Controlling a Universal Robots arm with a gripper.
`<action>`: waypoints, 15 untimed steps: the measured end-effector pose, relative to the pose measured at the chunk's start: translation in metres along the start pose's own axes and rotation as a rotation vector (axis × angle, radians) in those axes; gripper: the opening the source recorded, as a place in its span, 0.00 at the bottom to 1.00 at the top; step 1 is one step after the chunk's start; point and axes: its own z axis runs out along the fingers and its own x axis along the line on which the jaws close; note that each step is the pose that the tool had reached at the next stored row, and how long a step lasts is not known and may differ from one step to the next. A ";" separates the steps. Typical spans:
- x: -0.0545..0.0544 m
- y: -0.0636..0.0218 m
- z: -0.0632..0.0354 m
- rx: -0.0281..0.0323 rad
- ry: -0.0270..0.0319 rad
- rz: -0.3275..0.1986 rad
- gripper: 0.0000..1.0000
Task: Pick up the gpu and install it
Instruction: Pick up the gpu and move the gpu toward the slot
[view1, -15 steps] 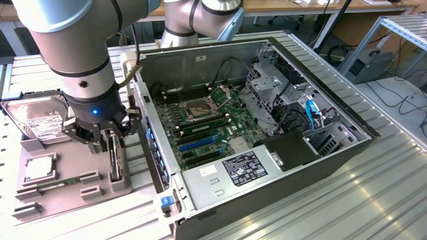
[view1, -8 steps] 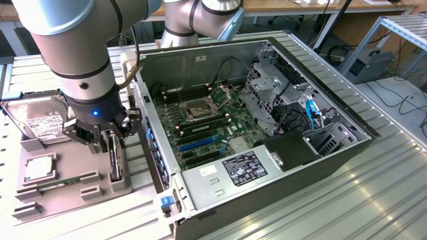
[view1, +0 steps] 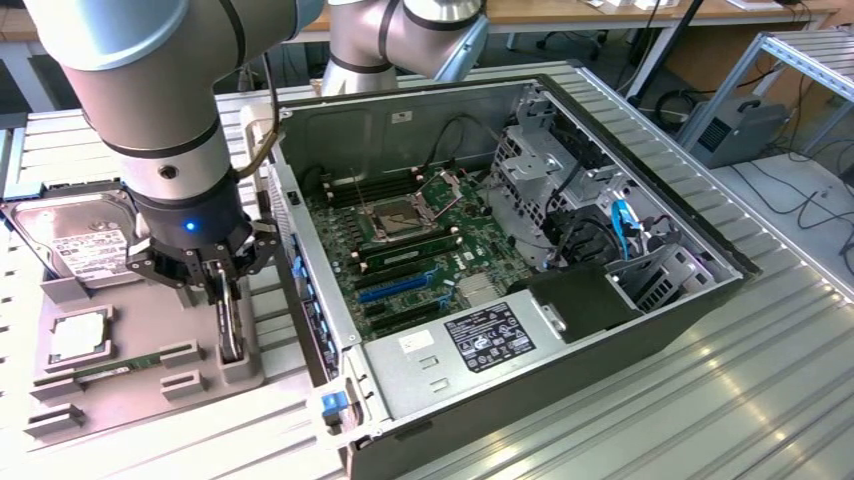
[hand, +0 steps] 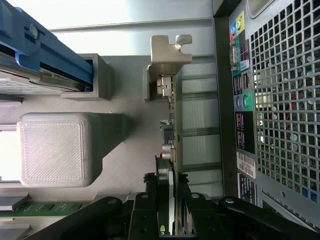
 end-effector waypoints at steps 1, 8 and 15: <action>0.000 0.0000 0.0000 0.0000 0.0000 0.000 0.27; 0.000 0.0000 0.0000 0.0000 0.0000 0.000 0.27; 0.000 0.0000 -0.0010 -0.0001 -0.0001 0.000 0.27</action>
